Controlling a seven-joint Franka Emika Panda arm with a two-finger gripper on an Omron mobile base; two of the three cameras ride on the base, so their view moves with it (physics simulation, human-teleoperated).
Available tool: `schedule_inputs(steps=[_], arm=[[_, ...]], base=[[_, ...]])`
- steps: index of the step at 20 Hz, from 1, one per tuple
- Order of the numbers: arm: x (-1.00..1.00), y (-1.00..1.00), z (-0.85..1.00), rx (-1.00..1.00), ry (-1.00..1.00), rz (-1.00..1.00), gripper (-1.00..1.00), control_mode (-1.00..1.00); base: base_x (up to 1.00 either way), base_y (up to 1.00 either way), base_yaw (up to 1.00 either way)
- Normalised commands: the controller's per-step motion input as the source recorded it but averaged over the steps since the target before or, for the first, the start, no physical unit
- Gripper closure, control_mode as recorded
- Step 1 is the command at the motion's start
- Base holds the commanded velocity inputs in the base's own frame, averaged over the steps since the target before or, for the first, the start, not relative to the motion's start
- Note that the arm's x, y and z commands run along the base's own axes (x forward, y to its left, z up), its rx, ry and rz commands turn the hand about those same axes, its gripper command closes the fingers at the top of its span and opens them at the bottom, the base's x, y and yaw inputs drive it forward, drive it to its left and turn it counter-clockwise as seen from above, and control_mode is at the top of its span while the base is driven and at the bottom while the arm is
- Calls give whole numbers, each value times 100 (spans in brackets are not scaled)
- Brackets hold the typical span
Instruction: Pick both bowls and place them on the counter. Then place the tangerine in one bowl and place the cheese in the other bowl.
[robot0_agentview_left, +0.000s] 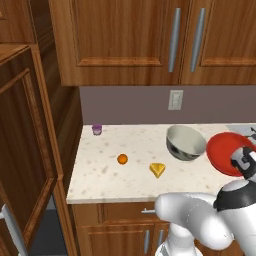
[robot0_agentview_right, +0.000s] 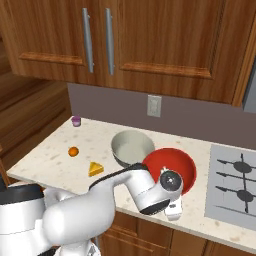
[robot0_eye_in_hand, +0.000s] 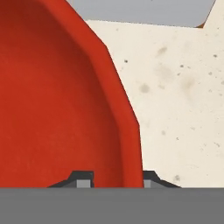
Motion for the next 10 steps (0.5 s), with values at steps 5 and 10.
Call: schedule_inputs(steps=[5, 10], arm=[[0, -14, 1, 1, 12, 0, 100, -100], [-6, -9, 4, 4, 6, 0, 100, -100]], base=[[0, 0, 0], [0, 0, 0]])
